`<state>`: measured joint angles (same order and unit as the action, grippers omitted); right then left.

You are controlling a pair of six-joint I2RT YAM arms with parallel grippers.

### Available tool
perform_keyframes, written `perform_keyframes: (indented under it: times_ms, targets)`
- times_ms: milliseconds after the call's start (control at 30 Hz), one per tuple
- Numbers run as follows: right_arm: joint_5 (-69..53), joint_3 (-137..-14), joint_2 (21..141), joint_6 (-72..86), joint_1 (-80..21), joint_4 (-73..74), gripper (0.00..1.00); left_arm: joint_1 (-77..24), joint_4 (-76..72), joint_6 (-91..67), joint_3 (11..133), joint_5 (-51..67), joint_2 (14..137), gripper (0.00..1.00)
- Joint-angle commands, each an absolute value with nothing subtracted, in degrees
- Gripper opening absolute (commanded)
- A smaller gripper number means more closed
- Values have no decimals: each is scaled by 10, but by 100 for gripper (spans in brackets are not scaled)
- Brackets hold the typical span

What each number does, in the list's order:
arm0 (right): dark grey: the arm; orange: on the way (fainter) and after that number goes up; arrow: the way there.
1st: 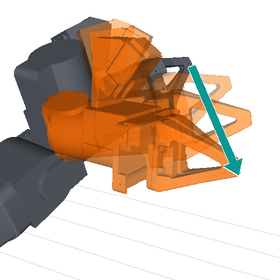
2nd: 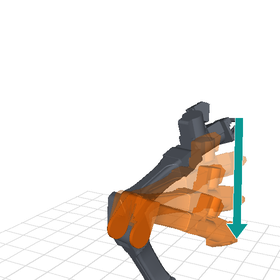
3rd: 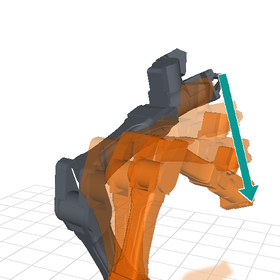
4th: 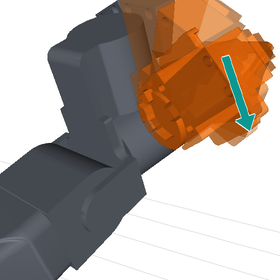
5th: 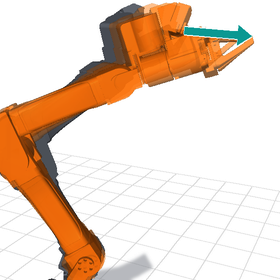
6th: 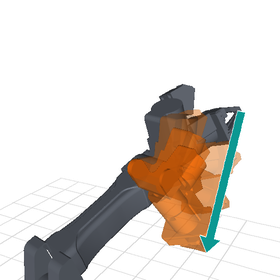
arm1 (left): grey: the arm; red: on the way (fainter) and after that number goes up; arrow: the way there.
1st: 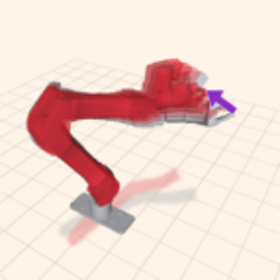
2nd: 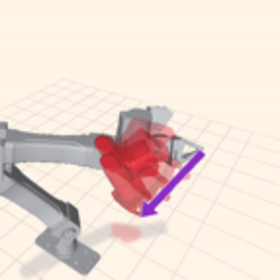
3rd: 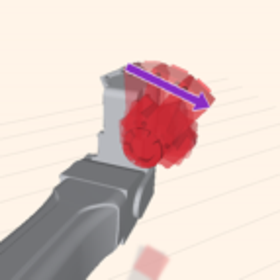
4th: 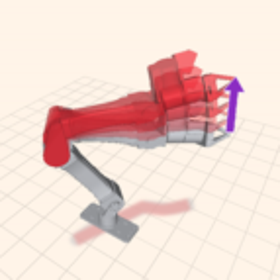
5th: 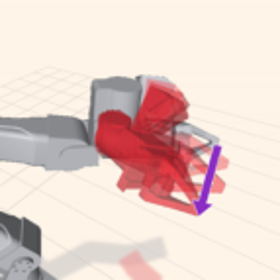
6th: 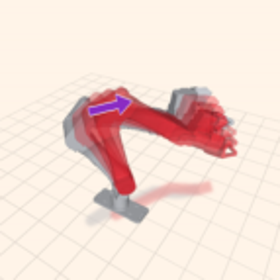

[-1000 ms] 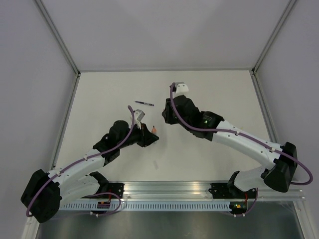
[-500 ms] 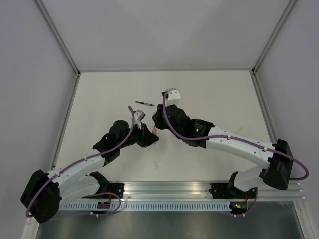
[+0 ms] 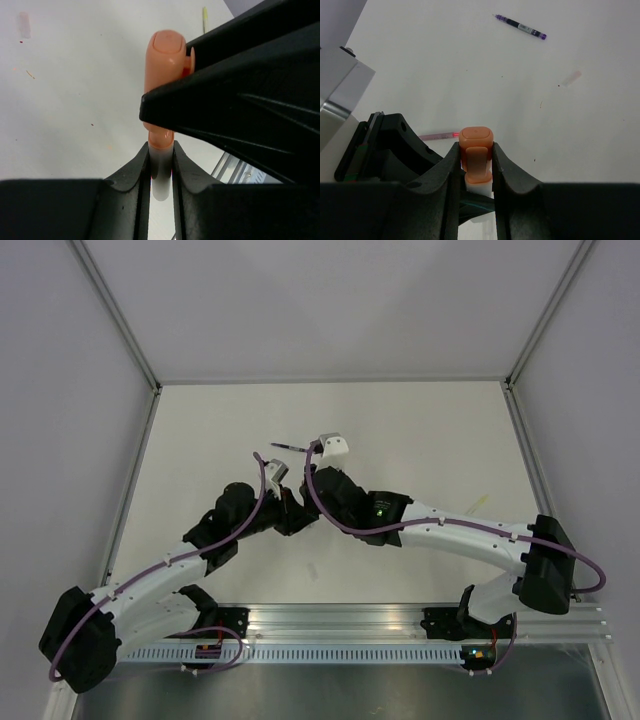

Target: Insert the pens into the pen caps

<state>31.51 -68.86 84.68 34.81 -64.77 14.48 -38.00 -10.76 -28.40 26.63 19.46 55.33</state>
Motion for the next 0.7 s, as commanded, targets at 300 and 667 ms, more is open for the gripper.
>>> perform_keyframes:
  times_ms: [300,667]
  targets:
    - [376,-696,874,394,-678,187,0,-381,-108,-270,273,140,519,2]
    - [354,-700,858,410,-684,192,34,-382,-143,-268,253,177,490,2]
